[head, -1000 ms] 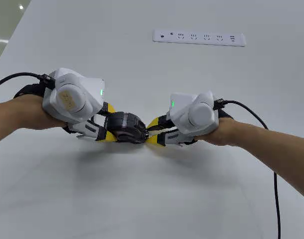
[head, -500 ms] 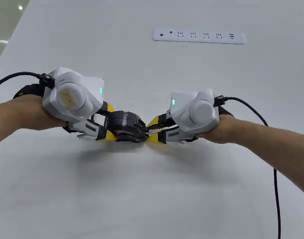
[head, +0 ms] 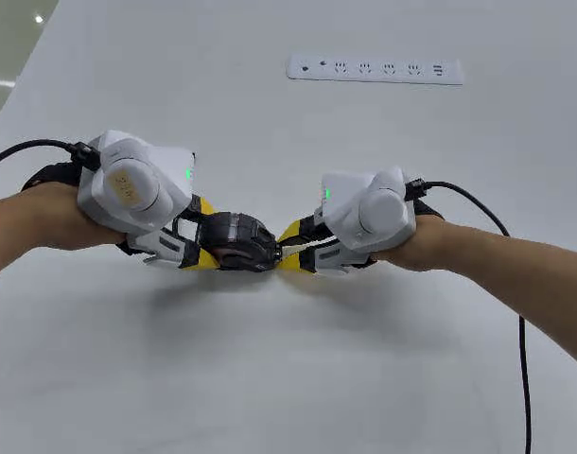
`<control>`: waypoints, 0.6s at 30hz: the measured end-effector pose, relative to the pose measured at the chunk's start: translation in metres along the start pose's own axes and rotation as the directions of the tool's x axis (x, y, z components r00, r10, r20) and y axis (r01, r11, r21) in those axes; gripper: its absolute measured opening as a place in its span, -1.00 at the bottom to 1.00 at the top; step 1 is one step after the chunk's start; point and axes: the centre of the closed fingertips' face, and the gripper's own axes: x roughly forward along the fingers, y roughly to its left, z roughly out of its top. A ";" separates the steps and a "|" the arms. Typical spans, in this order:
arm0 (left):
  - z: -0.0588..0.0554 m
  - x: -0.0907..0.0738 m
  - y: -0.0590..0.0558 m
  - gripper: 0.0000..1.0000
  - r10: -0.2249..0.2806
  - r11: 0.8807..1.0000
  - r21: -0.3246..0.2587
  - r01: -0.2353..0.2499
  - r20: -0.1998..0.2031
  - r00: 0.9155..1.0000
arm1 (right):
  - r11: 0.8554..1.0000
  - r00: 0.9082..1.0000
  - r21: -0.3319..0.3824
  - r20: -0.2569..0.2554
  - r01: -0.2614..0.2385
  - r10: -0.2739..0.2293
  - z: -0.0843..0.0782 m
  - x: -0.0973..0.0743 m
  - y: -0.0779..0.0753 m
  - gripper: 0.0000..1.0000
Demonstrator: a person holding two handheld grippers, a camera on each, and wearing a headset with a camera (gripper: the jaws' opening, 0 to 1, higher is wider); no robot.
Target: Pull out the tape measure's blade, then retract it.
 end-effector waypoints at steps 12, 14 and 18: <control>0.000 0.000 -0.002 -0.49 0.003 1.000 -0.007 -0.003 0.000 1.000 | 1.000 1.000 -0.026 -0.010 -0.001 0.000 0.000 -0.001 0.002 -0.75; -0.001 0.000 -0.002 -0.49 0.003 1.000 -0.009 -0.003 0.000 1.000 | 1.000 1.000 -0.029 -0.012 0.000 0.000 0.000 -0.001 0.002 -0.75; -0.001 0.000 -0.002 -0.49 0.003 1.000 -0.010 -0.003 0.000 1.000 | 1.000 1.000 -0.030 -0.016 0.000 0.000 -0.002 -0.003 0.002 -0.75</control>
